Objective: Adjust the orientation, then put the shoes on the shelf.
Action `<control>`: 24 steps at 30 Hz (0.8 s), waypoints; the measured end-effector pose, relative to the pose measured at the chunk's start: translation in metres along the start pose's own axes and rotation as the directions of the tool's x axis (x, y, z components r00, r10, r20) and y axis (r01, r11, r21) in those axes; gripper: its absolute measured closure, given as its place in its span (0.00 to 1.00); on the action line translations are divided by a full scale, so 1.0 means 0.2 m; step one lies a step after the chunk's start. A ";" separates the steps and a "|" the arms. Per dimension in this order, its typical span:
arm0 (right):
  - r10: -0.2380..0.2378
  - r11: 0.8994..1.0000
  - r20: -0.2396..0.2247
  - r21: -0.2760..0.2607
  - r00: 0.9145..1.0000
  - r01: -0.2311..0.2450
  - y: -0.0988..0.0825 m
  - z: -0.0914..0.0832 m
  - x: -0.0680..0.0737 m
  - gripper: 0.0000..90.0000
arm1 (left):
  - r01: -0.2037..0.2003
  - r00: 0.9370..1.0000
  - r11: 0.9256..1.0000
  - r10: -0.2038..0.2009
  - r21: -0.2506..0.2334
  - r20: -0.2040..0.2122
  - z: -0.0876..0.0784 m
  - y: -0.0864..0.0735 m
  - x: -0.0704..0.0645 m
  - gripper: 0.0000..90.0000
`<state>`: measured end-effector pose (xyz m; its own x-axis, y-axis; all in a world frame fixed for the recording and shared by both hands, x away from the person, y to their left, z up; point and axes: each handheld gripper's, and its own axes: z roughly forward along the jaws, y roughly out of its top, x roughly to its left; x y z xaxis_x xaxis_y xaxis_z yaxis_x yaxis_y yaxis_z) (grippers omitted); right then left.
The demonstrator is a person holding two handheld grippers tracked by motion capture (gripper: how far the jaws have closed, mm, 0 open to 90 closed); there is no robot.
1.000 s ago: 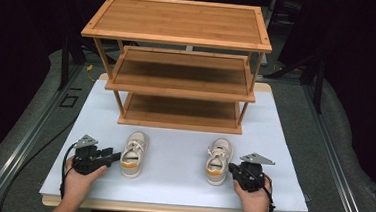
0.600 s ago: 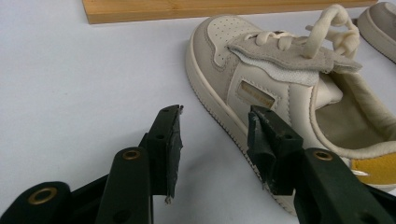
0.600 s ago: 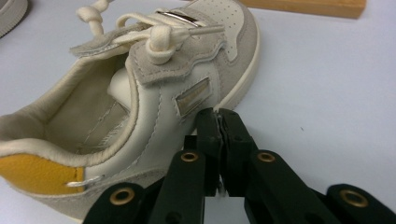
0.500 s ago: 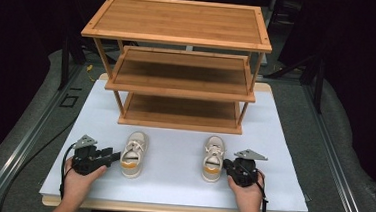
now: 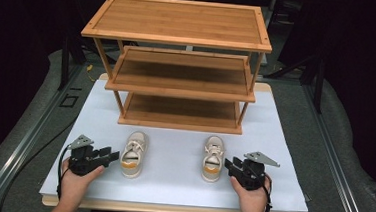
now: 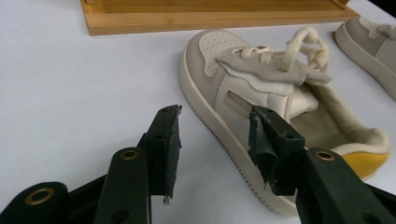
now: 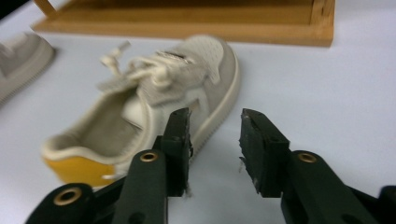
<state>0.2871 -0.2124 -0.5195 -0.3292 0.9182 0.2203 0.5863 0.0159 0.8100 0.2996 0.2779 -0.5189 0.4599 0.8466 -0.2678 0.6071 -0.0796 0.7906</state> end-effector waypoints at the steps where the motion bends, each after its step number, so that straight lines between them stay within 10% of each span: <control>1: -0.003 0.999 -0.005 -0.043 1.000 0.003 0.01 -0.03 0.02 0.66 | -0.006 1.000 1.000 0.006 -0.024 0.009 -0.02 0.01 -0.02 0.58; 8: -0.014 0.996 -0.032 -0.092 0.999 0.011 0.02 -0.03 0.09 0.60 | -0.014 0.999 1.000 0.015 -0.026 0.046 -0.02 0.01 -0.08 0.56; 16: 0.005 1.000 -0.032 0.023 0.999 -0.004 0.01 0.09 0.10 0.60 | 0.006 0.999 1.000 -0.006 0.006 0.048 0.06 0.01 -0.08 0.56; 24: 0.049 0.999 -0.051 0.026 0.998 -0.047 0.02 0.10 0.08 0.69 | -0.008 0.999 1.000 0.006 0.031 0.045 0.11 0.03 -0.11 0.72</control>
<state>0.2985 -0.1888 -0.5241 -0.3374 0.8966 0.2868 0.6202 -0.0175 0.7842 0.3072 0.2478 -0.5202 0.4922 0.8218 -0.2871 0.6231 -0.1023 0.7755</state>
